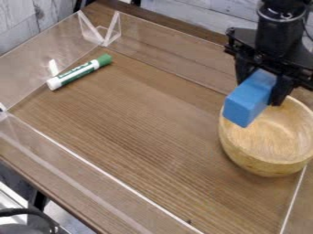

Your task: Put the blue block in the brown bowl

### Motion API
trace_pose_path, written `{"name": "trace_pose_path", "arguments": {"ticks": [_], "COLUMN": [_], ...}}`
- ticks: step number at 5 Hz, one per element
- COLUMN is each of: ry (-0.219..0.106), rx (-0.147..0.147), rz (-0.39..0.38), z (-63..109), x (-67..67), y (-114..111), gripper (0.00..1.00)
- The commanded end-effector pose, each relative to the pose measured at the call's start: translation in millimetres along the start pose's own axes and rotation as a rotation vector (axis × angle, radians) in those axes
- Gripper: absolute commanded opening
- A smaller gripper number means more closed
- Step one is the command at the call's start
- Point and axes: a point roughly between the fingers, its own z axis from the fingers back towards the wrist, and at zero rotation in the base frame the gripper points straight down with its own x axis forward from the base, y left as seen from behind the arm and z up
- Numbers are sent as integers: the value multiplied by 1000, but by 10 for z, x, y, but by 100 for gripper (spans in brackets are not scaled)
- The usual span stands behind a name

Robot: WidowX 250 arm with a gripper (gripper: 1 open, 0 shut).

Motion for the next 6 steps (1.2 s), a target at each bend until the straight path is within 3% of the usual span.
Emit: {"name": "trace_pose_path", "arguments": {"ticks": [1,3,6], "ry": [-68,-89,-151], "rx": [-8,-10,-23], "rz": [-11,-21,-27], "z": [133,57,-75], "x": [126,115,35], "y": [-49,-144,-298], "gripper": [0,0,0]}}
